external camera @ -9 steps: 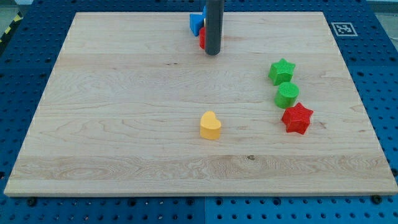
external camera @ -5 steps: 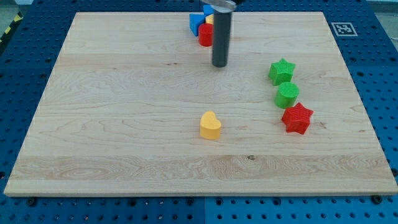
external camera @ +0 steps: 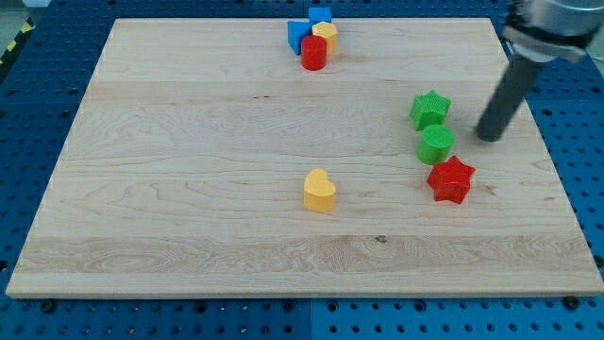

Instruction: Move the green star closer to the group of blocks

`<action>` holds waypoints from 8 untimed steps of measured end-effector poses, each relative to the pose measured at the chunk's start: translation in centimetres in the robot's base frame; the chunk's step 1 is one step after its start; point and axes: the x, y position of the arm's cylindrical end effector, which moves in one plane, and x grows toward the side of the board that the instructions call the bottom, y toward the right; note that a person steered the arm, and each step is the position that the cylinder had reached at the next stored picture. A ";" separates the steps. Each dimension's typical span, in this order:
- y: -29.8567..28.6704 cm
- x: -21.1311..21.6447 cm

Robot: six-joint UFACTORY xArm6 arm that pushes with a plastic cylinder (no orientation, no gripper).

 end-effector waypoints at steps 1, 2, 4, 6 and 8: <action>-0.5 0.0; -1.9 -2.3; -10.4 -4.5; -16.3 -6.3; -19.8 -7.1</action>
